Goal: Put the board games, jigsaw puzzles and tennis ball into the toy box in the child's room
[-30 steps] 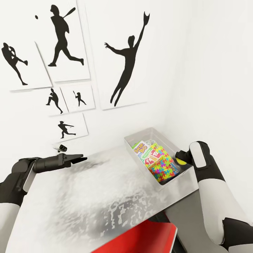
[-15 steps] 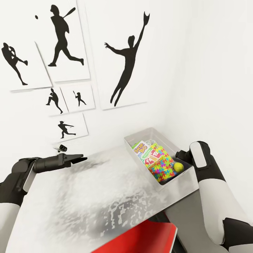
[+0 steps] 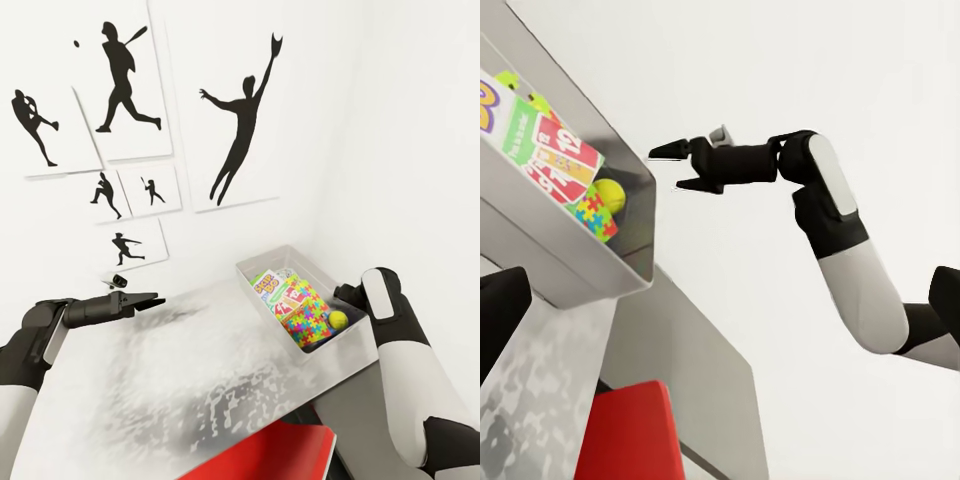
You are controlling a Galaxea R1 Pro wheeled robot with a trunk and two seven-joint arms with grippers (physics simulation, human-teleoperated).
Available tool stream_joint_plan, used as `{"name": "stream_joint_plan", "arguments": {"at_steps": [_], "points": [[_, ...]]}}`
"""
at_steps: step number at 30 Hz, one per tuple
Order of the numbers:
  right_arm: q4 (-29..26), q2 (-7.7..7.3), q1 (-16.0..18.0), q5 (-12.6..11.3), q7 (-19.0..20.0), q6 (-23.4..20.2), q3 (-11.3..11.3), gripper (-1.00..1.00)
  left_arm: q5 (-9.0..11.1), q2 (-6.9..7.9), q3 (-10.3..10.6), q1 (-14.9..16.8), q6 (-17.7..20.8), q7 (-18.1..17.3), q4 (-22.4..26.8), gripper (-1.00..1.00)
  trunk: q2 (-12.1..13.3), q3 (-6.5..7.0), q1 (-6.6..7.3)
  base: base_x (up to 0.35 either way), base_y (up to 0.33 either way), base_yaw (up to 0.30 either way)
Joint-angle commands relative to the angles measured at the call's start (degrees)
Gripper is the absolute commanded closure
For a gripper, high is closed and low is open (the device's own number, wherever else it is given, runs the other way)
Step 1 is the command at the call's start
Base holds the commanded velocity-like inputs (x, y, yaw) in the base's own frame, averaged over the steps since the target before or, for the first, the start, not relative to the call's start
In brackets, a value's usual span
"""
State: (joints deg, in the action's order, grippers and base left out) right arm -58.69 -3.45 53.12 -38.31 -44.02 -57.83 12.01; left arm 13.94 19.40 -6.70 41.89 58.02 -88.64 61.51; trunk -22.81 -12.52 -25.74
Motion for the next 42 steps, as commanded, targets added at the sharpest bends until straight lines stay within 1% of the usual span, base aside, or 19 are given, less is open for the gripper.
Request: {"name": "stream_joint_plan", "arguments": {"at_steps": [1, 11, 15, 20, 22, 24, 26, 27, 28, 29, 30, 31, 33, 34, 35, 36, 37, 38, 42], "points": [[-1.5, -0.03, -0.1, -0.8, -0.5, -0.3, 0.0, -1.0, 0.0, 0.02, 0.0, 0.1, 0.6, -0.2, 0.0, -1.0, -0.1, -0.02, -0.04, 0.0, 0.0, 0.0], [-12.9, 0.43, -1.8, -1.5, -0.4, -2.2, 0.0, -1.0, -0.1, 0.02, 0.0, 0.1, 0.6, -0.2, 0.0, -1.0, -0.1, 0.89, -0.04, 0.0, 0.0, 0.0], [-15.3, 0.61, -3.5, -1.9, -0.3, -2.2, 0.1, -1.0, -0.1, 0.02, 0.0, 0.1, 0.6, -0.2, 0.0, -1.0, -0.1, 1.26, -0.04, 0.0, 0.0, 0.0], [-18.9, 0.67, -6.1, -4.4, -0.2, -2.2, 0.2, -1.0, 0.0, 0.02, 0.0, 0.0, 0.6, -0.2, 0.0, -1.0, -0.1, 1.72, -0.04, 0.0, 0.0, 0.0], [-20.9, 0.65, -8.0, -7.3, -0.2, -2.2, 0.2, -1.0, 0.0, 0.02, 0.0, 0.0, 0.6, -0.1, 0.0, -1.0, -0.1, 1.91, -0.04, 0.0, 0.0, 0.0], [-24.7, 0.63, -12.0, -13.2, -0.2, -2.2, 0.2, -1.0, 0.0, 0.02, 0.0, 0.0, 0.6, -0.1, 0.0, -1.0, -0.1, 2.09, -0.04, 0.0, 0.0, 0.0], [-27.0, 0.63, -14.6, -16.7, -0.2, -2.2, 0.3, -1.0, 0.0, 0.02, 0.0, 0.1, 0.6, -0.2, 0.0, -1.0, -0.1, 2.27, -0.04, 0.0, 0.0, 0.0], [-29.0, 0.65, -17.6, -20.4, -0.2, -2.2, 0.3, -1.0, 0.0, 0.02, 0.0, 0.1, 0.6, -0.1, 0.0, -1.0, -0.1, 2.36, -0.04, 0.0, 0.0, 0.0], [-29.8, 0.64, -19.2, -22.3, -0.2, -2.2, 0.4, -1.0, 0.0, 0.02, 0.0, 0.1, 0.6, -0.1, 0.0, -1.0, -0.1, 2.46, -0.04, 0.0, 0.0, 0.0], [-30.8, 0.57, -22.4, -25.9, -0.1, -2.2, 0.5, -1.0, 0.0, 0.02, 0.0, 0.0, 0.6, -0.1, 0.0, -1.0, -0.1, 2.55, -0.04, 0.0, 0.0, 0.0], [-31.2, 0.5, -24.0, -27.6, 0.0, -2.2, 0.6, -1.0, 0.0, 0.02, 0.0, 0.0, 0.6, -0.1, 0.0, -1.0, -0.1, 2.64, -0.04, -0.006, 0.0, 0.0], [-31.7, 0.41, -27.1, -31.0, 0.4, -2.2, 0.6, -1.0, 0.0, 0.02, 0.0, 0.0, 0.6, -0.1, 0.0, -1.0, -0.1, 2.73, -0.04, -0.032, 0.0, 0.0], [-32.2, 0.18, -32.2, -36.5, 3.3, -2.2, 0.7, -1.0, -0.1, 0.02, 0.0, 0.0, 0.6, -0.1, 0.0, -1.0, -0.1, 2.92, -0.04, -0.076, 0.0, 0.0], [-32.4, 0.09, -34.2, -38.3, 6.4, -2.2, 0.7, -1.0, 0.0, 0.02, 0.0, 0.0, 0.6, -0.1, 0.0, -1.0, -0.1, 3.01, -0.04, -0.12, 0.006, 0.0], [-32.4, 0.04, -35.2, -39.0, 8.4, -2.2, 0.8, -1.0, 0.0, 0.02, 0.0, 0.0, 0.6, -0.1, 0.0, -1.0, -0.1, 3.1, -0.04, -0.137, 0.018, 0.0], [-32.5, -0.03, -37.2, -39.9, 13.0, -2.2, 0.8, -1.0, 0.0, 0.02, 0.0, 0.0, 0.6, -0.1, 0.0, -1.0, -0.1, 3.19, -0.04, -0.178, 0.055, 0.0], [-32.5, -0.06, -38.2, -40.2, 15.6, -2.2, 0.9, -1.0, 0.0, 0.02, 0.0, 0.0, 0.6, -0.1, 0.0, -1.0, -0.1, 3.28, -0.04, -0.196, 0.072, 0.0], [-32.6, -0.09, -40.4, -40.6, 21.1, -2.2, 1.0, -1.0, 0.0, 0.02, 0.0, 0.0, 0.6, -0.1, 0.0, -1.0, -0.1, 3.38, -0.04, -0.223, 0.097, 0.0], [-32.6, -0.5, -46.4, -41.0, 38.3, -2.2, 2.0, -1.0, 0.0, 0.02, 0.0, 0.0, 0.6, -0.1, 0.0, -1.0, -0.1, 3.74, -0.04, -0.175, 0.068, 0.0]]}}
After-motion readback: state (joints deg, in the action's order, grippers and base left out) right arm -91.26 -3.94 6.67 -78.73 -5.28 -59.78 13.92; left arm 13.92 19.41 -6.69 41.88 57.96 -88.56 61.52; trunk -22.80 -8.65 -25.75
